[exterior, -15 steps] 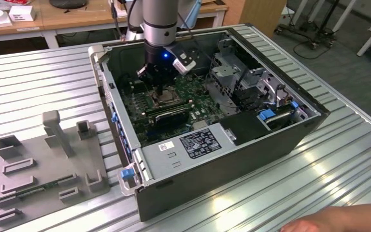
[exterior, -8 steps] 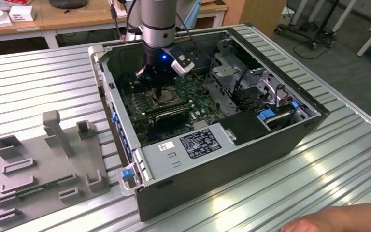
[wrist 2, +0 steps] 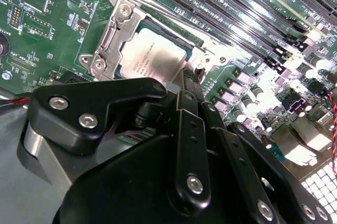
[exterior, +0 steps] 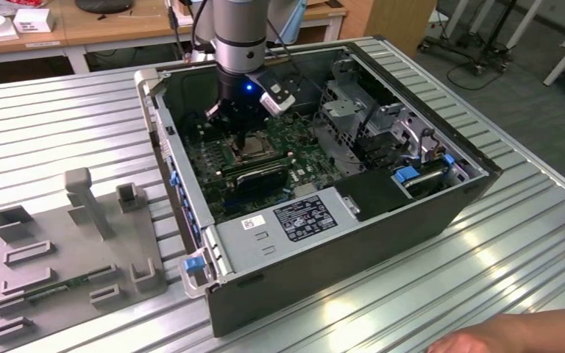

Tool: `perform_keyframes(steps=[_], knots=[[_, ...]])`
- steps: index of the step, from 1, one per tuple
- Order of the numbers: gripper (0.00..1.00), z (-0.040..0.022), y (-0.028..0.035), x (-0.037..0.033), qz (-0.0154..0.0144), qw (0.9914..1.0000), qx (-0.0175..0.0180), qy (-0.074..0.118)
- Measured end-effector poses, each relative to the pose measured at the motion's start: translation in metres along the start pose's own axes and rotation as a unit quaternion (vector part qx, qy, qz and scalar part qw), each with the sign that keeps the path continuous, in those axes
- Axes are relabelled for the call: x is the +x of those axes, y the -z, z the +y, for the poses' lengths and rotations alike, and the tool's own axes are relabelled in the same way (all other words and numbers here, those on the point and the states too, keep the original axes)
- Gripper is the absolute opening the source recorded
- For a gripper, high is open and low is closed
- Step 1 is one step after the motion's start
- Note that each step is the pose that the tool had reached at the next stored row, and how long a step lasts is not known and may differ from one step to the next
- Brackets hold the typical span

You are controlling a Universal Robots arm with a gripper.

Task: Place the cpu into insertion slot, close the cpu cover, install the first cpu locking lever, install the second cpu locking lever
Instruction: 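Close the cpu cover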

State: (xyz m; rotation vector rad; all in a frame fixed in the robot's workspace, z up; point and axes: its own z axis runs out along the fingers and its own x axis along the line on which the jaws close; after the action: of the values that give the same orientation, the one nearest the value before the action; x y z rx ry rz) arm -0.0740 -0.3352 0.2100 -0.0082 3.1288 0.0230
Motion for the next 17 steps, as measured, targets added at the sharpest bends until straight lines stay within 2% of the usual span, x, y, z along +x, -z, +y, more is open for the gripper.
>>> perform_keyframes(steps=[8,17], knots=[[0.11,-0.0002,-0.0092,0.001,0.0001,1.0,0.0002,0.0],[0.11,-0.0002,-0.0106,0.0011,0.0002,1.0,0.0003,0.0]])
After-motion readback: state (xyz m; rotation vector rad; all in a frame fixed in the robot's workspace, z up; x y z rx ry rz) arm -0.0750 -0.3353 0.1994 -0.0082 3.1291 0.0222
